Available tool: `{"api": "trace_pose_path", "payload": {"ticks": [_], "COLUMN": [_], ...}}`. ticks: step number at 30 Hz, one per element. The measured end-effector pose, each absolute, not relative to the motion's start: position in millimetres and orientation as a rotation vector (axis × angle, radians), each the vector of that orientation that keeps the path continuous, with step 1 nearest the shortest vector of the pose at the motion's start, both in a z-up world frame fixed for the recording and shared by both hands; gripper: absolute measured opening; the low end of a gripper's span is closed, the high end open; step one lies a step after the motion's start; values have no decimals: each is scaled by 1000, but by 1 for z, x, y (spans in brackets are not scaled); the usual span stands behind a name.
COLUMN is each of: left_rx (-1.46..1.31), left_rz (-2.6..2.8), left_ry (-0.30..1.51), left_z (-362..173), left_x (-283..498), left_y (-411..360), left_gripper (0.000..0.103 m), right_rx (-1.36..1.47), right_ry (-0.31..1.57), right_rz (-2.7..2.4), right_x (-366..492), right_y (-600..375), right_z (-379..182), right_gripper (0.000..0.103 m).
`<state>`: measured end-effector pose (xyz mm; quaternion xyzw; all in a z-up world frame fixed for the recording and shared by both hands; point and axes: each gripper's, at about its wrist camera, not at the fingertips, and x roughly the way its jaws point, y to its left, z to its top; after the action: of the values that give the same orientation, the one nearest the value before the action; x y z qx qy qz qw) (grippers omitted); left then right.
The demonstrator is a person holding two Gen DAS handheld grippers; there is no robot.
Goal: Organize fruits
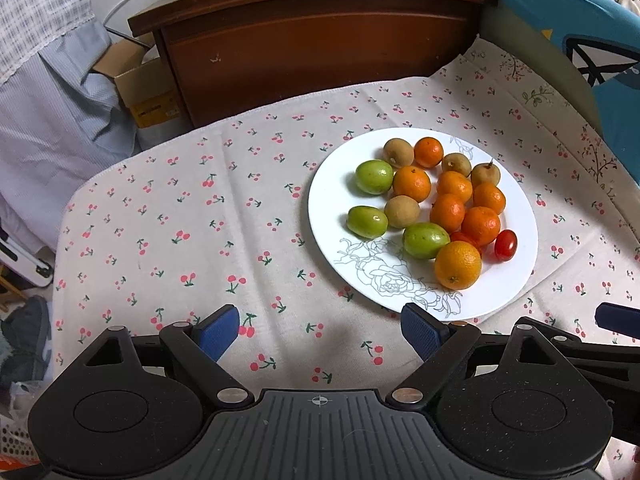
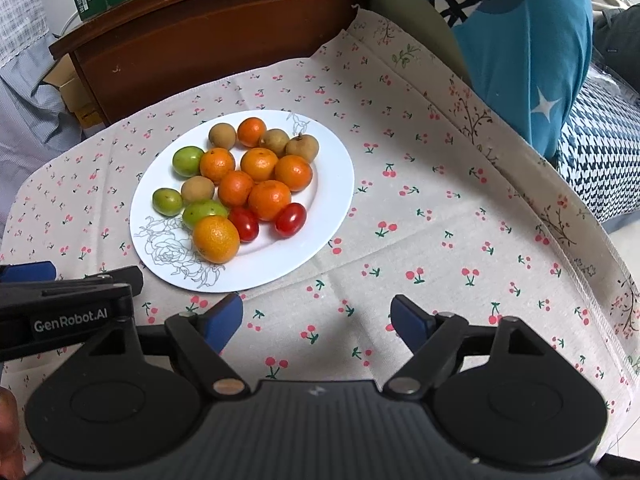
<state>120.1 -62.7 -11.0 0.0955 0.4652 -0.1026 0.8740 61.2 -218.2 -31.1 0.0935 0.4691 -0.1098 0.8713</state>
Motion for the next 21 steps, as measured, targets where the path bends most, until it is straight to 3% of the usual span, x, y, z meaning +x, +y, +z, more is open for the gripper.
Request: {"api": "trace_pose_path", "payload": {"ticks": [21], "left_rx": [209], "left_rz": [-205], "left_ry": [980], "left_z": [-12], "left_x": [120], "left_y": [-60], "left_gripper": [89], "right_rx": [169], "right_ry": [990], "right_rz": [-222], "right_x": [61], "right_y": [-213], "right_z": [-33], "right_gripper": [81]}}
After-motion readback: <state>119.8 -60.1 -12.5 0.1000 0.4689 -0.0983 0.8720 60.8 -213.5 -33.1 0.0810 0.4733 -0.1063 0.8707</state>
